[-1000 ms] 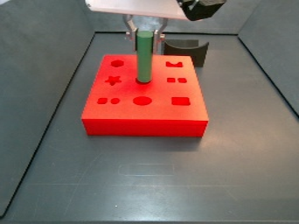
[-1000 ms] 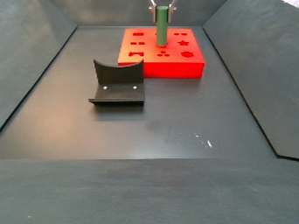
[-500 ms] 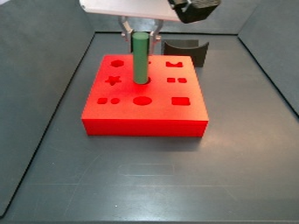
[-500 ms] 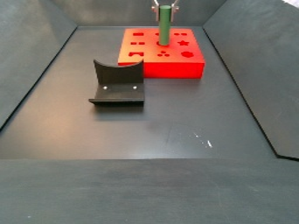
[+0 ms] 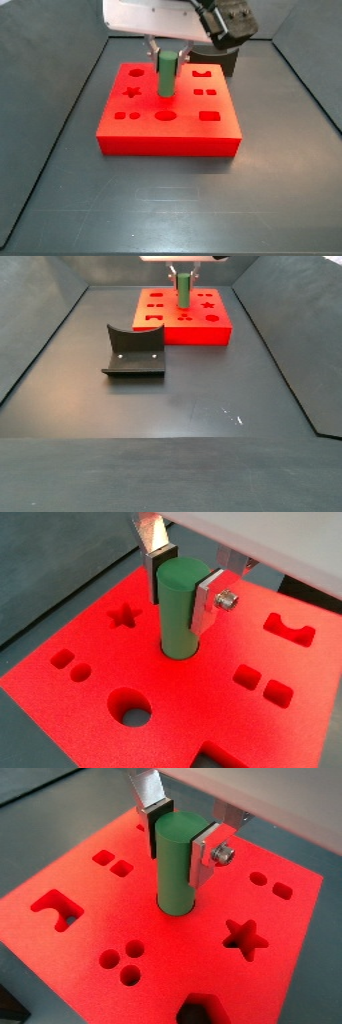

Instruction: Insert the round object.

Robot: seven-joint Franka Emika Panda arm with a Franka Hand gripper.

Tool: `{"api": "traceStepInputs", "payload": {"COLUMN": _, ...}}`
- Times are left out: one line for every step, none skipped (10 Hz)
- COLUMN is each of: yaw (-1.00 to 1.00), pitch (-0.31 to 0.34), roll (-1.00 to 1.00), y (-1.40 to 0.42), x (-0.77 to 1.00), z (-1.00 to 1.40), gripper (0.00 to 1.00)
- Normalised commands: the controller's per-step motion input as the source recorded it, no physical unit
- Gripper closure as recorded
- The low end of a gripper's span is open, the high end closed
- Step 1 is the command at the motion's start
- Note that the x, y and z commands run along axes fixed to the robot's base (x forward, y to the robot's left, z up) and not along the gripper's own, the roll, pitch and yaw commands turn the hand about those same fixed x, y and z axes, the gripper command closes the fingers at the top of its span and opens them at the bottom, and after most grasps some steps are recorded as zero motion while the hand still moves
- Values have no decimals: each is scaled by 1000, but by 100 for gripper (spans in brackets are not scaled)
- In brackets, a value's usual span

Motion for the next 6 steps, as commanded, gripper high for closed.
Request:
{"api": "traceStepInputs", "payload": {"yaw": -74, "pitch": -101, "roll": 47, "y": -69, "x": 0, "z": -991, "gripper": 100}}
{"api": "traceStepInputs", "payload": {"yaw": -217, "pitch": -101, "roll": 0, "y": -86, "x": 0, "z": -1000, "gripper": 100}}
{"api": "traceStepInputs", "payload": {"yaw": -234, "pitch": -101, "roll": 0, "y": -94, "x": 0, "z": -1000, "gripper": 100}}
{"api": "traceStepInputs", "payload": {"yaw": -217, "pitch": -101, "roll": 0, "y": -51, "x": 0, "z": -1000, "gripper": 100}}
{"api": "traceStepInputs", "payload": {"yaw": -137, "pitch": -114, "roll": 0, "y": -29, "x": 0, "z": -703, "gripper": 100}}
{"api": "traceStepInputs", "payload": {"yaw": 0, "pitch": 0, "roll": 0, "y": 0, "x": 0, "z": 0, "gripper": 100}}
